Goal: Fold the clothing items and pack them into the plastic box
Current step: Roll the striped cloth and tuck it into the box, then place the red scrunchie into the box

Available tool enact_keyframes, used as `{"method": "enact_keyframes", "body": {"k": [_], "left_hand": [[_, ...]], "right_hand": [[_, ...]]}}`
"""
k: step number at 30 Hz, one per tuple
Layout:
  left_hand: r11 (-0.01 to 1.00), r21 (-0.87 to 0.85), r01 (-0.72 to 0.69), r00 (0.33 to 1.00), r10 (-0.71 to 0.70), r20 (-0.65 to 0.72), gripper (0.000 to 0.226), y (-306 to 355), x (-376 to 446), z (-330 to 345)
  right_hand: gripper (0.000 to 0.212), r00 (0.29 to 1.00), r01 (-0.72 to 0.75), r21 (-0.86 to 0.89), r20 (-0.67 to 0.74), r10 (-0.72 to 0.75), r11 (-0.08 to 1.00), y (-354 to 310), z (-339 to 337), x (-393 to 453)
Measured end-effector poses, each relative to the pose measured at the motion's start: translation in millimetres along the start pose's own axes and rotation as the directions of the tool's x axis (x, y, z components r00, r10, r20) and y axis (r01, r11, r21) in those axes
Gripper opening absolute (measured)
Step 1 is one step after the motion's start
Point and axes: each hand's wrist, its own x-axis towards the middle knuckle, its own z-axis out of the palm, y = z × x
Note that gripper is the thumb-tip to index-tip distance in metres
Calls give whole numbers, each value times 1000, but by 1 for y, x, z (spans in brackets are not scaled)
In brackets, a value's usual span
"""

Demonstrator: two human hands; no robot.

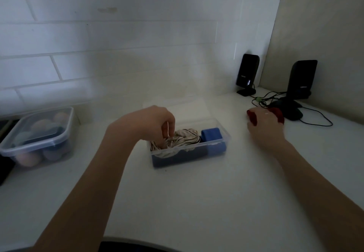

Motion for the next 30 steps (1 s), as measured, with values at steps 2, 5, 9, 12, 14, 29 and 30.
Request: {"method": "enact_keyframes", "body": {"k": [2, 5, 9, 12, 14, 29, 30], "left_hand": [[993, 114, -21, 1000, 22, -12, 23, 5, 5, 6], [991, 133, -15, 1000, 13, 16, 23, 7, 11, 12], [995, 99, -14, 998, 9, 55, 23, 5, 12, 14], [998, -12, -68, 997, 68, 38, 25, 1, 8, 12], [980, -152, -128, 992, 128, -8, 27, 0, 2, 7], [992, -81, 97, 958, -71, 276, 43, 38, 10, 5], [992, -67, 110, 949, -85, 302, 38, 40, 12, 5]], "right_hand": [[46, 997, -12, -47, 73, 16, 999, 2, 7, -1], [37, 999, 16, -66, 39, -13, 998, 4, 13, 1], [41, 999, 28, -3, 44, -28, 1000, -1, 12, 1], [41, 997, 20, 36, 79, -23, 999, -4, 13, 0], [43, 997, 19, 0, 79, -19, 1000, -5, 15, 0], [29, 997, 64, 1, 48, -64, 998, -7, 13, -5], [26, 997, 64, 23, 42, -65, 998, -7, 13, -5]]}}
